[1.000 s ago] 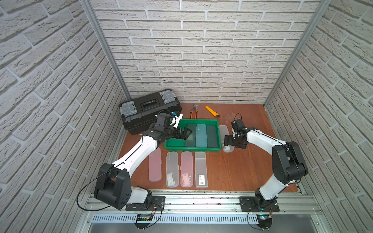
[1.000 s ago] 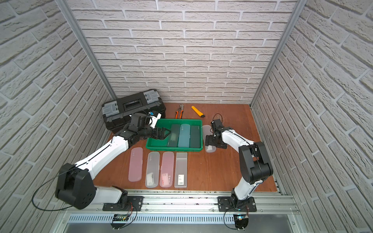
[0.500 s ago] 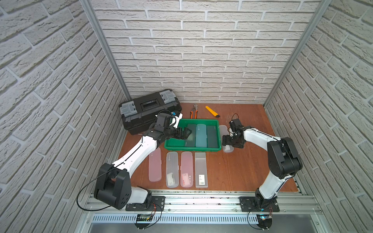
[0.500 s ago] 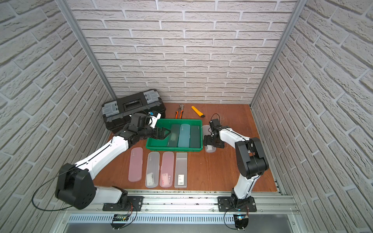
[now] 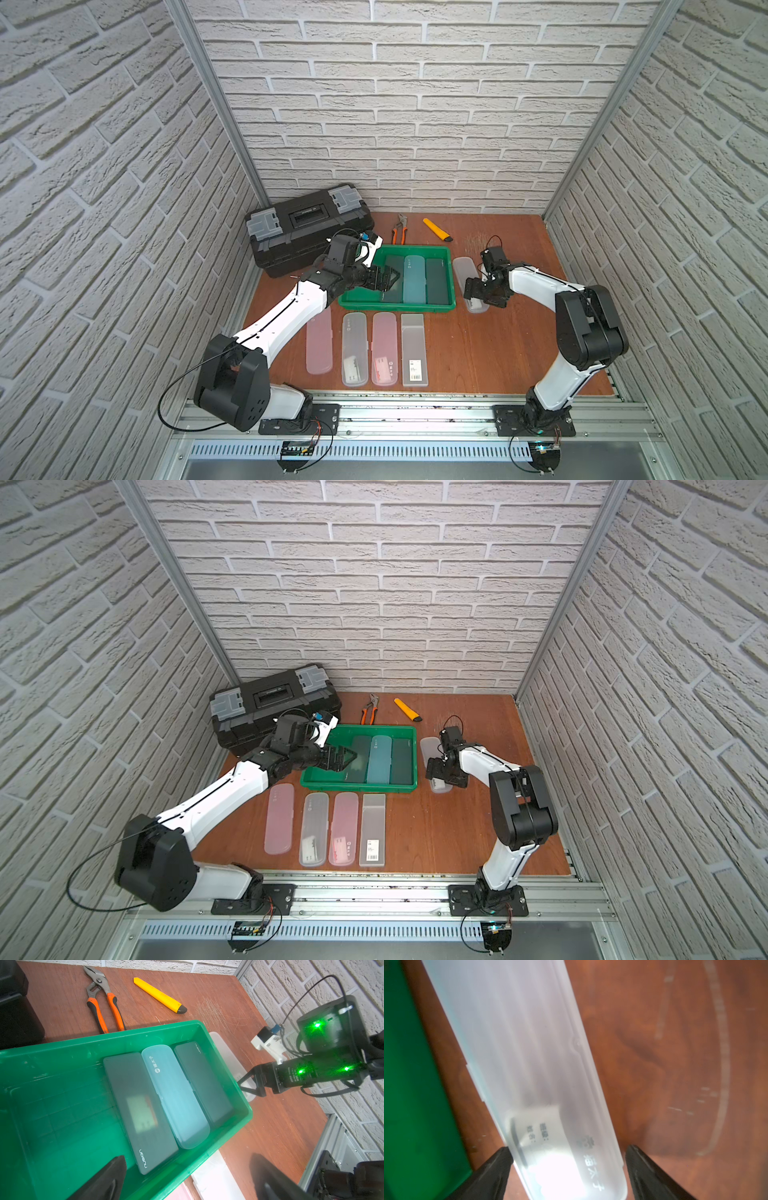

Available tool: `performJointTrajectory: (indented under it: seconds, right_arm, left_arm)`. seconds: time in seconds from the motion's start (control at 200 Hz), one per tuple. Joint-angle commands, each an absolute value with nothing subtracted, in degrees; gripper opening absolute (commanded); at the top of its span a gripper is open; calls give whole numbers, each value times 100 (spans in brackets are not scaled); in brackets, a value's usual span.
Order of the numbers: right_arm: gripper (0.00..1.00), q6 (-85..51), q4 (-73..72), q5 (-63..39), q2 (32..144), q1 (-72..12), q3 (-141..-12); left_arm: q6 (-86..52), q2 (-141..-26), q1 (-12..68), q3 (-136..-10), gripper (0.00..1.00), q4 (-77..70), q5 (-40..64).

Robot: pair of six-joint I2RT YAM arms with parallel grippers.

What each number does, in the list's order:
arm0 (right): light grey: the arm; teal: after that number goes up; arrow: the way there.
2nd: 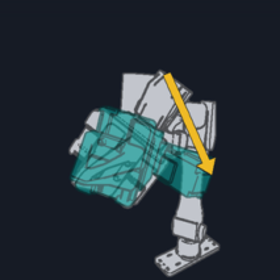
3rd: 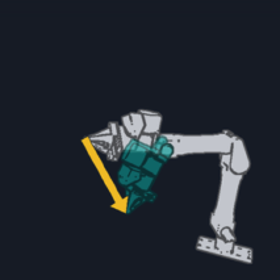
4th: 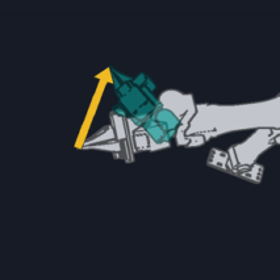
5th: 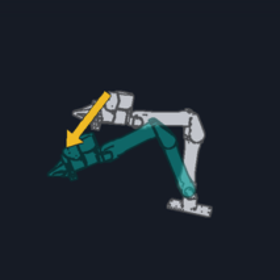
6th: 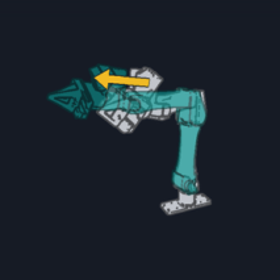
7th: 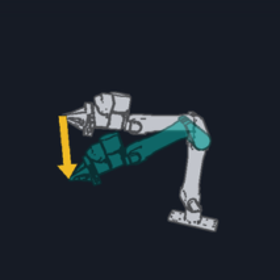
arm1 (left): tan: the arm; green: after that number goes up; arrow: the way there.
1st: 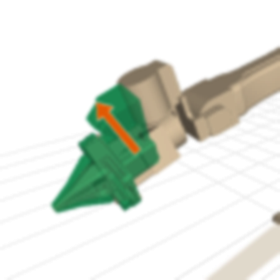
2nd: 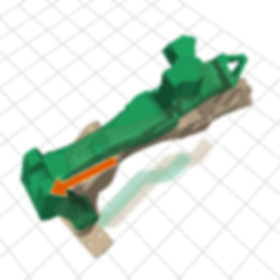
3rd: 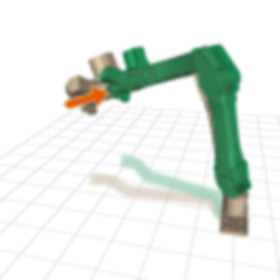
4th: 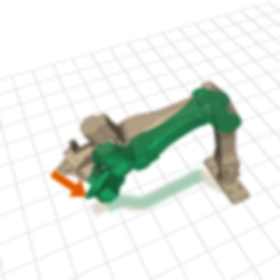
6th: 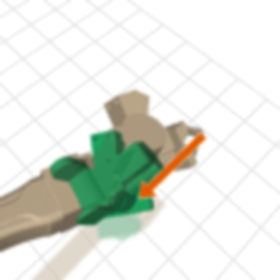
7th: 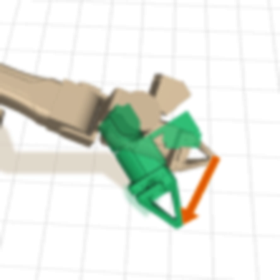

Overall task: Put the pencil case into the storage box
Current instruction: Pick up the pencil case from the center of the board.

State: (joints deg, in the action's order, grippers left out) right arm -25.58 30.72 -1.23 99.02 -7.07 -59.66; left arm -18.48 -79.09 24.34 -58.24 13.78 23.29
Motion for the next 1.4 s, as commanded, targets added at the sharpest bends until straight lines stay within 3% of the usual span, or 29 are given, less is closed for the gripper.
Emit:
performJointTrajectory:
  seconds: [0.0, 0.205, 0.41, 0.855, 1.075, 1.395]
  right_arm:
    - [90, -2192, 3242, -18, 9562, -676, -5777]
    - [98, -1766, 3496, 259, 9631, -971, -5950]
    - [98, -1853, 3342, 228, 9888, -1015, -5915]
    - [87, -2072, 3445, 717, 10019, -1279, -5995]
    - [80, -2251, 3346, 963, 9863, -1458, -5816]
    - [74, -2599, 3660, 1368, 8938, -1521, -5726]
  left_arm:
    - [-1731, -7911, 2448, -5960, 99, 1373, 2278]
    - [-1707, -7910, 2444, -5968, 98, 1395, 2255]
    - [-1681, -7875, 2444, -5941, 98, 1397, 2189]
    - [-1641, -7752, 2444, -5898, 99, 1351, 2155]
    - [-1413, -7605, 2623, -5918, 99, 1547, 1667]
    - [-1883, -6861, 2602, -5406, 99, 1322, 970]
